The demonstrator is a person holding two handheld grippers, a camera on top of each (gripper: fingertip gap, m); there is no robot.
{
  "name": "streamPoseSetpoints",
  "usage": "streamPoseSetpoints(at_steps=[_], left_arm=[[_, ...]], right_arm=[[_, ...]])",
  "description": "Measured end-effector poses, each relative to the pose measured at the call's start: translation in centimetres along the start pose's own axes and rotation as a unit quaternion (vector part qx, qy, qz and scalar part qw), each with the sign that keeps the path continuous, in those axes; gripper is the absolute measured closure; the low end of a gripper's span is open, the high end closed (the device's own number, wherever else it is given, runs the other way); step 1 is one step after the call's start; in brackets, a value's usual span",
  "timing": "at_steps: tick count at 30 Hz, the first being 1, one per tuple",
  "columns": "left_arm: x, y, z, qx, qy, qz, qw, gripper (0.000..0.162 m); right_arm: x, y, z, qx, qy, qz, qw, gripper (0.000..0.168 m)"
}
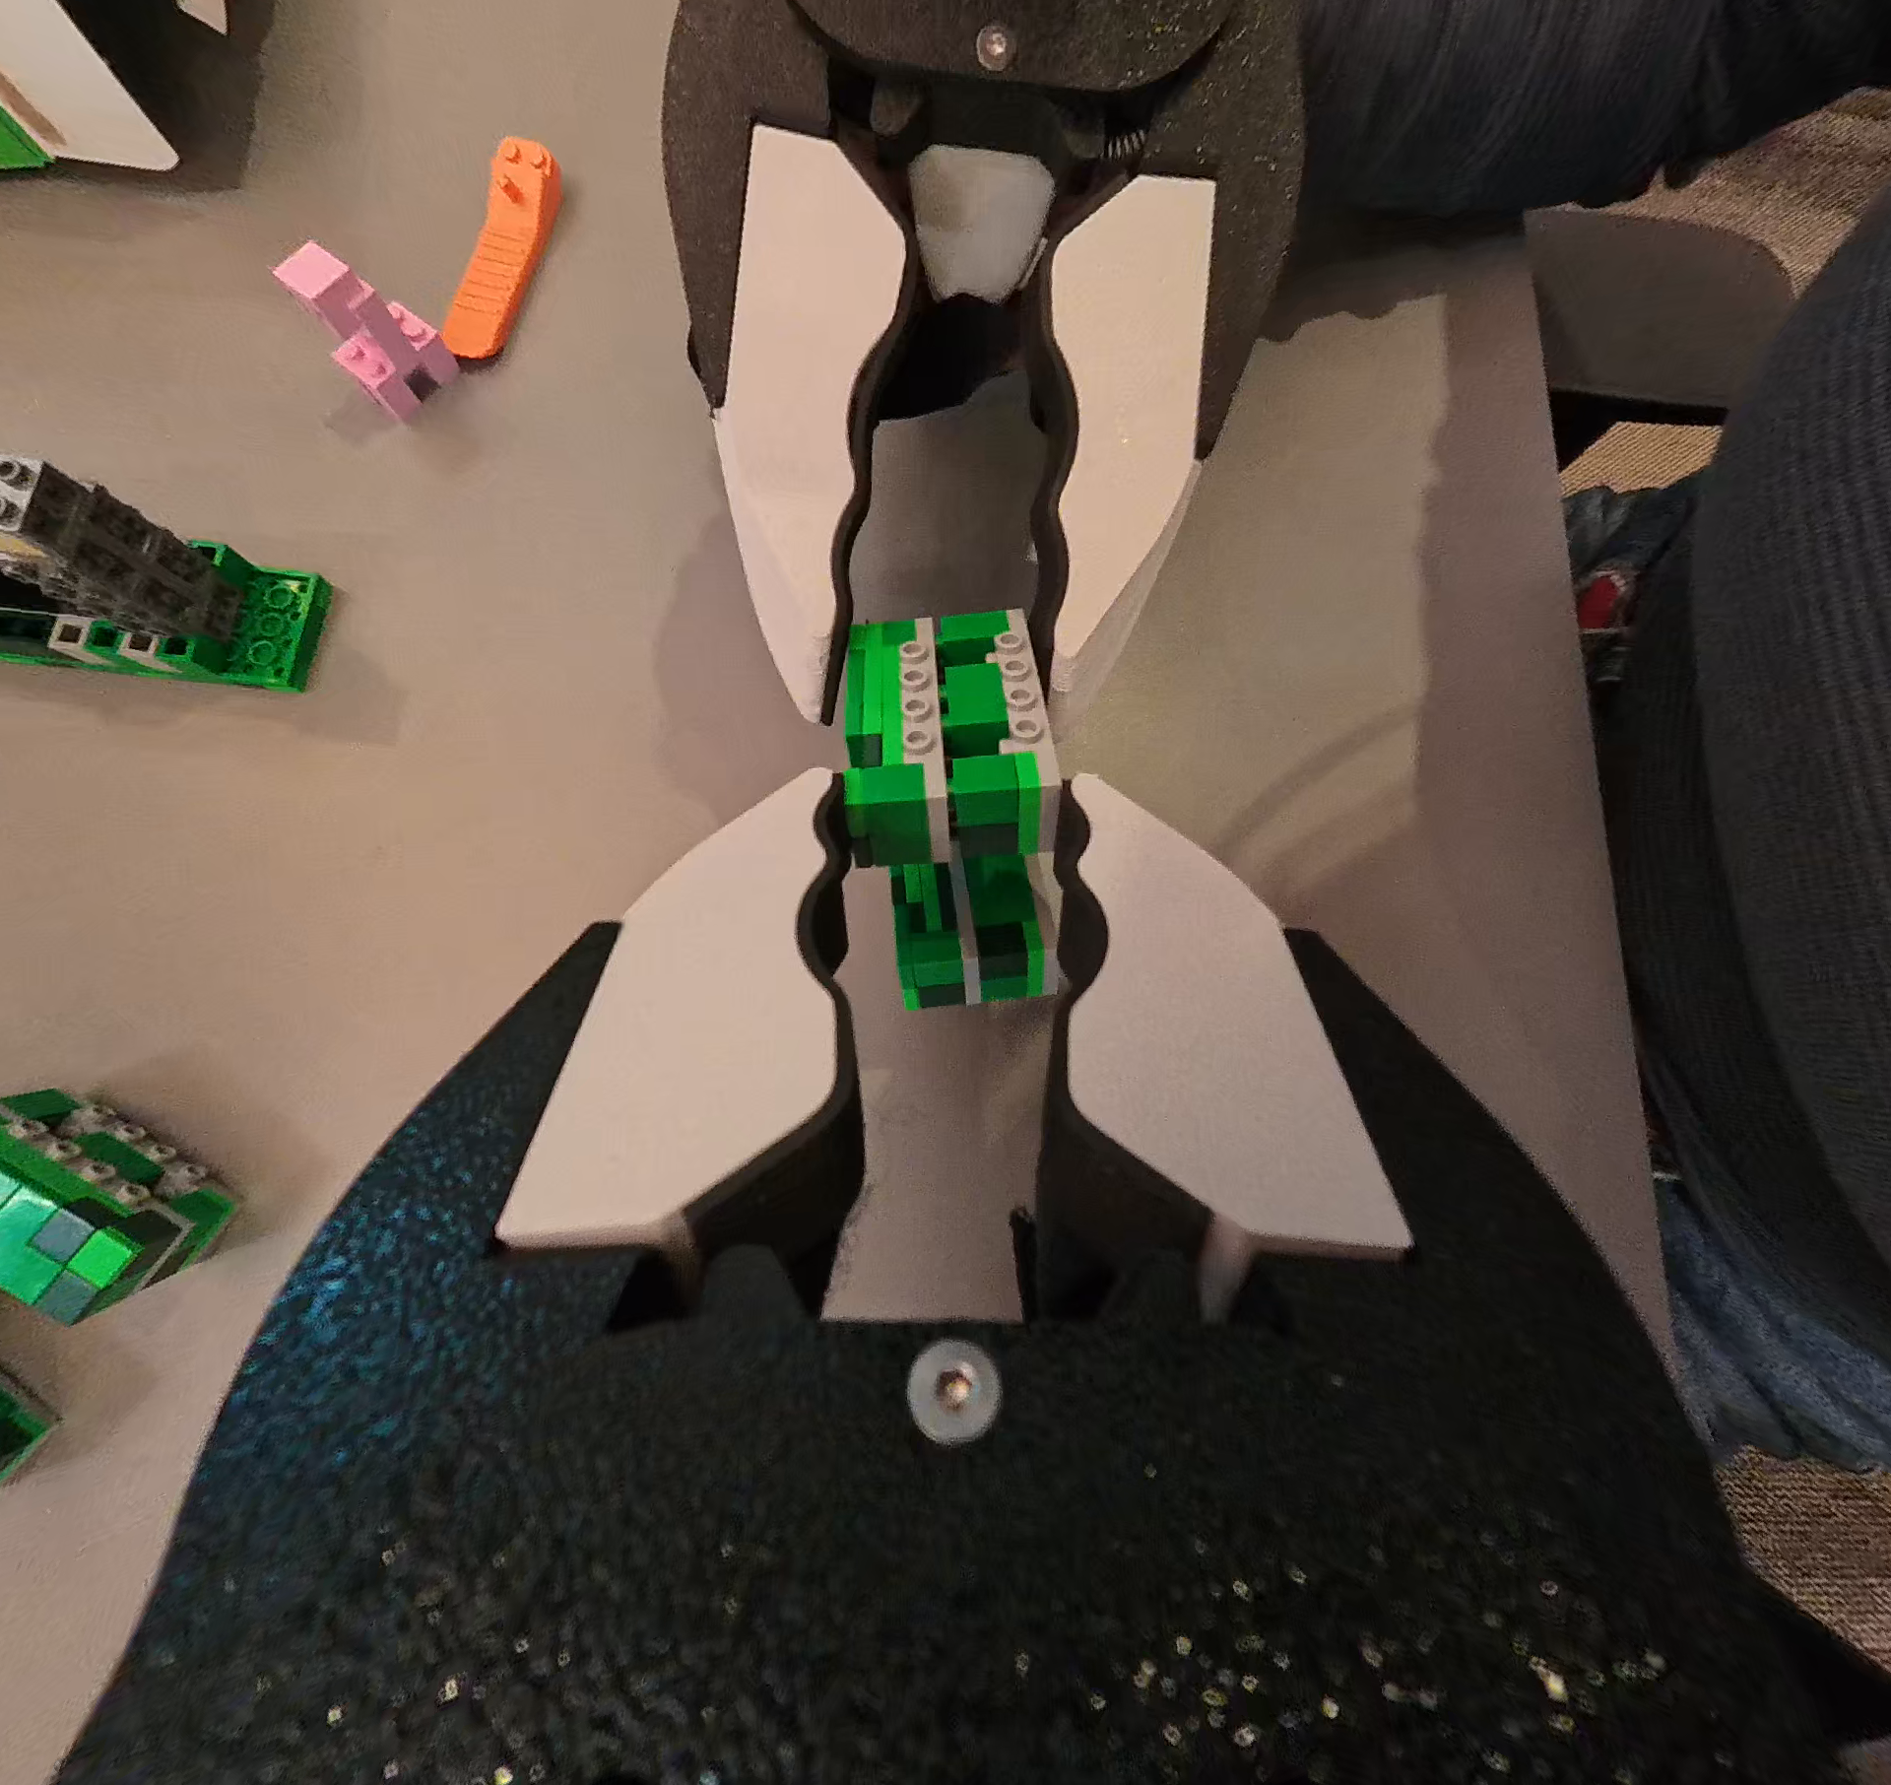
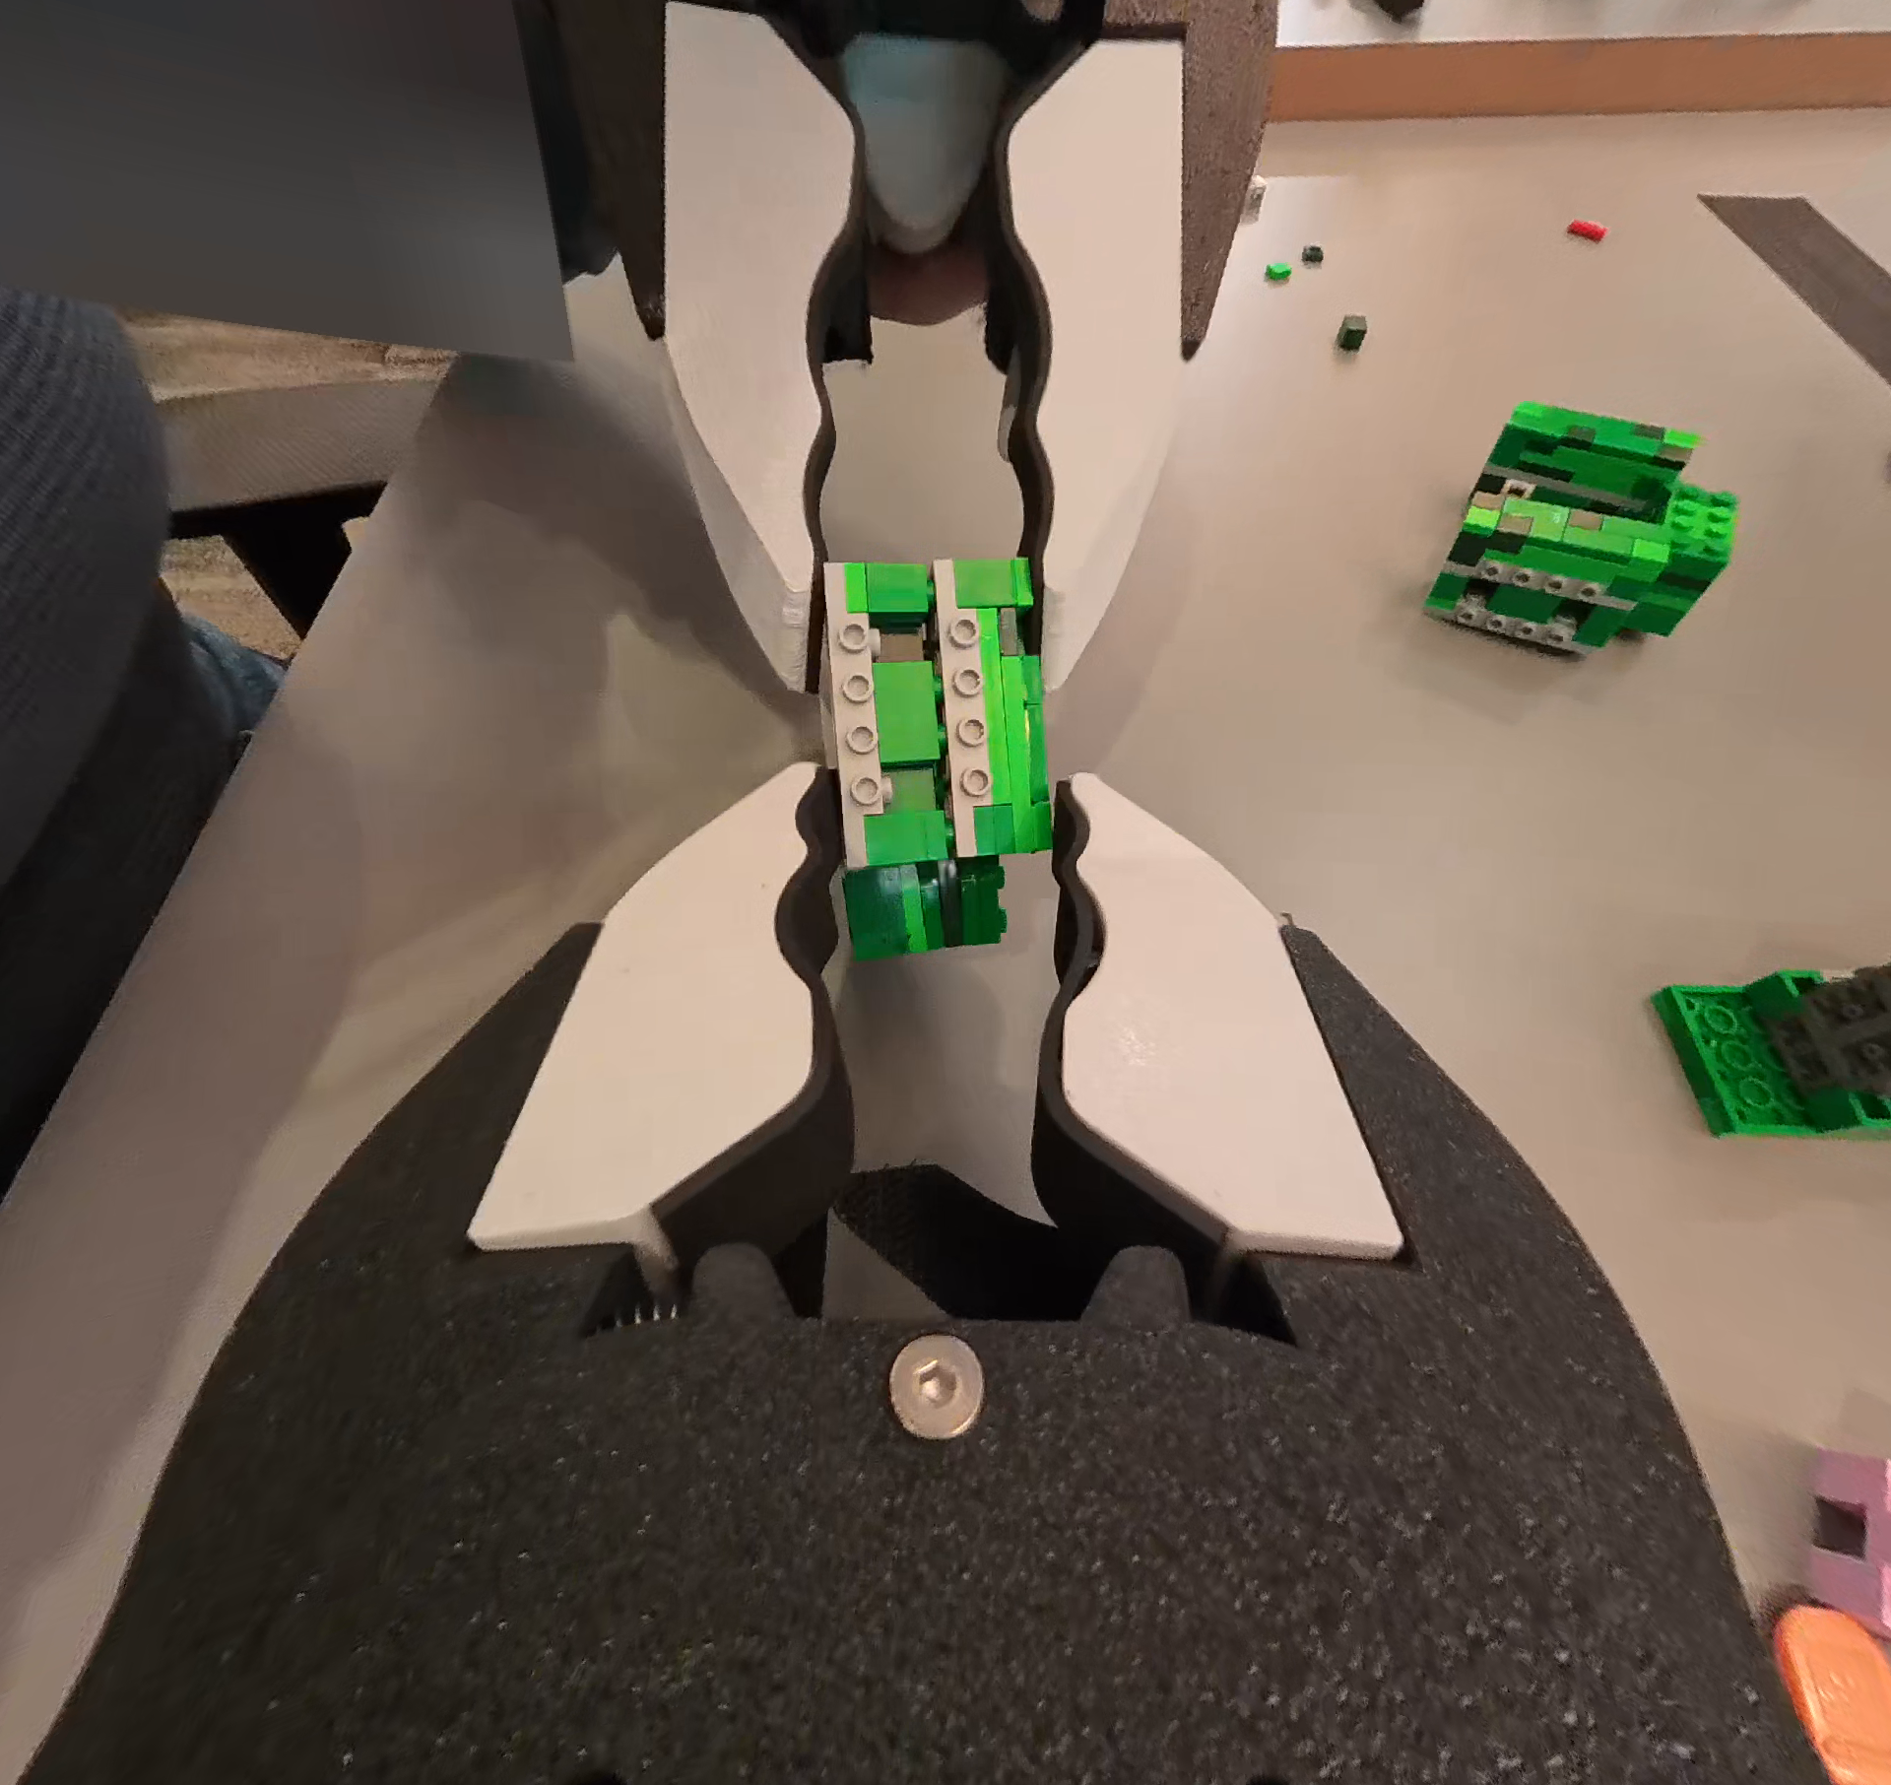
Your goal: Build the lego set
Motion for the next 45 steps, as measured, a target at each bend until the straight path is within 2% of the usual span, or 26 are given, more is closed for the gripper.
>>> streamPoseSetpoints(at_steps=[5,7,10,14,17,21,25,29,35,45], left_arm=[[0.0,0.3,0.2,0.007,-0.008,-0.018,1.000,0.124],[0.2,0.3,0.2,0.022,-0.001,-0.034,0.999,0.124],[0.2,0.6,0.3,0.030,0.003,-0.031,0.999,0.124],[-0.4,1.4,0.1,0.027,0.027,0.029,0.999,0.124],[-1.1,2.0,0.2,0.026,0.051,0.084,0.995,0.111],[-1.9,2.3,0.2,0.048,0.085,0.120,0.988,0.108],[-4.2,3.1,0.6,0.065,0.121,0.187,0.973,0.105],[-4.0,3.4,1.1,0.074,0.106,0.182,0.975,0.105],[-3.1,4.1,2.0,0.110,0.111,0.183,0.971,0.125],[-3.2,4.2,2.3,0.115,0.118,0.201,0.966,0.127]], right_arm=[[0.2,0.5,-0.2,-0.007,0.000,0.006,1.000,0.119],[0.3,0.5,-0.4,-0.014,0.006,0.000,1.000,0.130],[0.1,0.5,-0.5,-0.024,0.001,0.008,1.000,0.131],[-0.5,1.0,-0.2,-0.030,-0.011,0.056,0.998,0.131],[-0.8,1.3,-0.3,-0.037,-0.008,0.097,0.995,0.131],[-1.2,1.9,-0.4,-0.046,-0.007,0.153,0.987,0.131],[-1.9,2.5,-0.7,-0.053,0.004,0.205,0.977,0.131],[-2.2,3.0,-1.1,-0.060,0.018,0.239,0.969,0.131],[-2.5,3.3,-1.5,-0.068,0.019,0.253,0.965,0.131],[-2.7,3.5,-1.7,-0.082,0.016,0.242,0.967,0.131]])
Point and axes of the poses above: each gripper's, where its closed fingertips meet, x out along the fingers, y out of its top, z = x × y across the jaws, the point moved 5 cm from there along -x, back along the fingers, and after that the axes turned 5 degrees about x, right-handed, at the moved point
